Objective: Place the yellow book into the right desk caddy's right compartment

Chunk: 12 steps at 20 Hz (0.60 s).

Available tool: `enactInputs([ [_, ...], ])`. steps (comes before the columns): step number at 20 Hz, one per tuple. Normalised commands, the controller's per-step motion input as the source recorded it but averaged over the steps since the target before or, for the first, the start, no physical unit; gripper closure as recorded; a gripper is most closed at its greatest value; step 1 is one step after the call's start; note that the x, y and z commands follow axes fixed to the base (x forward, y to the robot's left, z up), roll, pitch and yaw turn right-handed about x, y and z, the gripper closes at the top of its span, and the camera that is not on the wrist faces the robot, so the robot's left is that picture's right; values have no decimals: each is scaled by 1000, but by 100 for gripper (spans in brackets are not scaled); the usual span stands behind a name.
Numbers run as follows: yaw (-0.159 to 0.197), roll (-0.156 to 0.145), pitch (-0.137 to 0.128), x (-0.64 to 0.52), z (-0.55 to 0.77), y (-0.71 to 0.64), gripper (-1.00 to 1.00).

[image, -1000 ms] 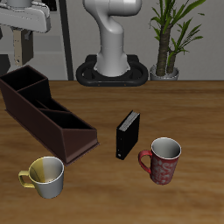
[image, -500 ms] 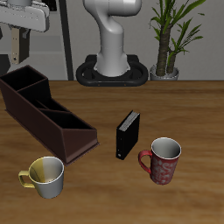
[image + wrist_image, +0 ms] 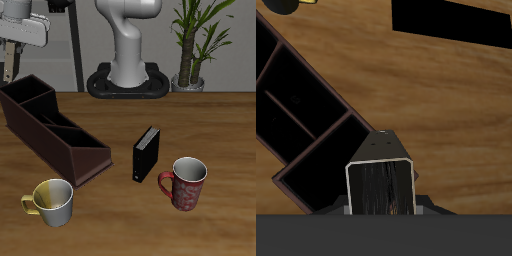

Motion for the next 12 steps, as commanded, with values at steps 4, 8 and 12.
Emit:
enactInputs([
  [4, -57, 1, -10, -65, -142, 58, 100],
  [8, -40, 20, 9, 25, -71, 197, 100],
  [12, 3, 22, -22, 30, 4, 210, 100],
])
